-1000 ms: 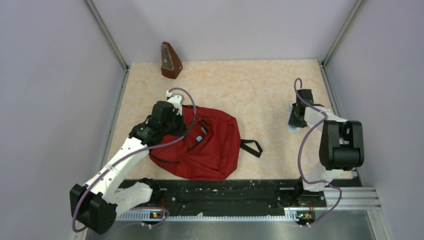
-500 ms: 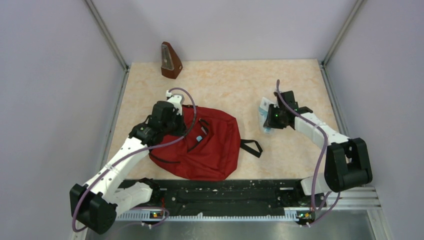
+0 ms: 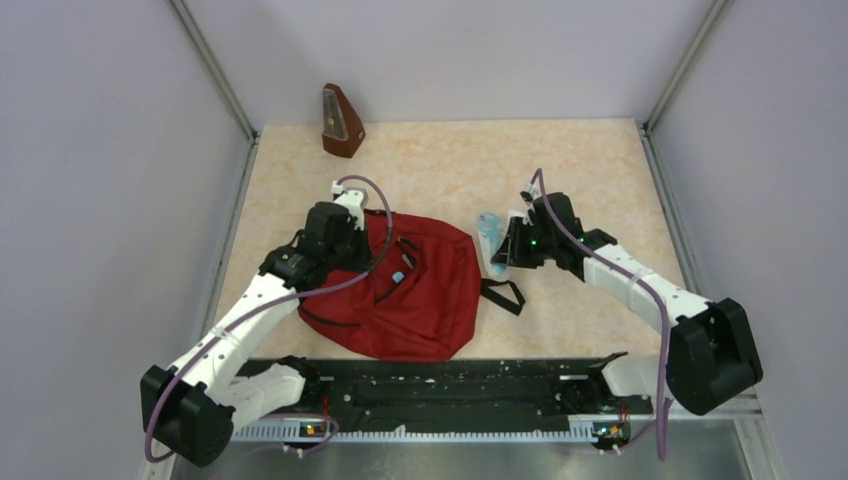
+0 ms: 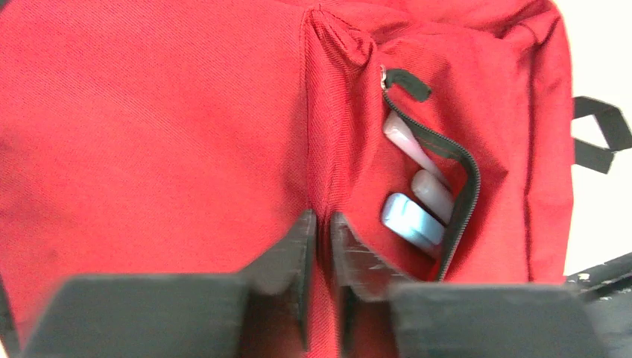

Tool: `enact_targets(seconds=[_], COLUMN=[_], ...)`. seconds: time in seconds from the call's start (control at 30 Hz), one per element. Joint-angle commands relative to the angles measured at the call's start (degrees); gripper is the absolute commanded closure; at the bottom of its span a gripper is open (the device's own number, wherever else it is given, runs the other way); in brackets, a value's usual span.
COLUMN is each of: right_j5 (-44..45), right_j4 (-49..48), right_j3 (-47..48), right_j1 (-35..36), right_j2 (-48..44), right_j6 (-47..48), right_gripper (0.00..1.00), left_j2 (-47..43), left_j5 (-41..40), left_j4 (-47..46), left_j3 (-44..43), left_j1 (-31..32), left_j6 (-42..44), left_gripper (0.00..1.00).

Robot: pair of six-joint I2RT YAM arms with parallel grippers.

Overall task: Pack the student bag
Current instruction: Pick up the stationery from the center of the board, then place the stationery in the student bag.

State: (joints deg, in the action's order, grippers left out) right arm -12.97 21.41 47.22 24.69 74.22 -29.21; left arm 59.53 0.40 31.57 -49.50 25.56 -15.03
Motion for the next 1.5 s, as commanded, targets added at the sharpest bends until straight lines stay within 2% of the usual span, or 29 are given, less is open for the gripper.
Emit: enact_targets(seconds=[0.0,0.03,0.07,0.17,0.27,0.37,0.5,0.6,0.97,1.47], right_j5=[1.3,2.4,3.5,7.9,12.5,19.2,22.9,23.3,23.9,25.3], right_j4=[-5.8,-6.5,-7.2,-9.2,-12.1,-14.7,-20.2,-23.6,-24.5,-22.1], right_j3=[1.7,1.8,1.9,2.5,3.3,4.5,4.9,5.3,8.3,10.6], right_j1=[5.7,6.9,8.3,12.9,17.9,23.7,28.6,30.9,33.6,35.7], right_j2=[-5.6,-6.3,-7.0,-8.0,-8.0,-7.5,-6.7,-5.9,-3.1,-1.4], right_j6=[-4.4,-5.1,-5.6,-6.8,-7.4,-7.5,-8.2,-8.7,-7.3,-4.5], right_gripper=[1.00,1.00,1.00,1.00,1.00,1.00,1.00,1.00,1.00,1.00], left_j2=[-0.5,-1.0,-1.5,-4.3,-8.1,-11.1,-13.7,-14.1,-11.1,-8.2], left_j5=[-4.5,-5.9,-7.7,-10.6,-6.3,4.1,15.1,16.8,17.8,18.1], left_j4=[-0.4,0.2,0.7,1.0,-1.8,-10.5,-26.6,-34.6,-36.8,-38.4], left_j3=[-3.4,-3.9,-4.4,-5.5,-5.7,-2.9,5.0,9.0,11.7,11.6], left_j1=[0.1,0.1,0.0,0.1,0.2,0.3,0.5,0.9,3.1,3.3], left_j6=[-0.3,0.0,0.5,-0.6,-3.4,-10.1,-23.7,-30.2,-32.5,-32.5], left_gripper=[0.69,0.53,0.41,0.24,0.18,0.18,0.18,0.18,0.22,0.69])
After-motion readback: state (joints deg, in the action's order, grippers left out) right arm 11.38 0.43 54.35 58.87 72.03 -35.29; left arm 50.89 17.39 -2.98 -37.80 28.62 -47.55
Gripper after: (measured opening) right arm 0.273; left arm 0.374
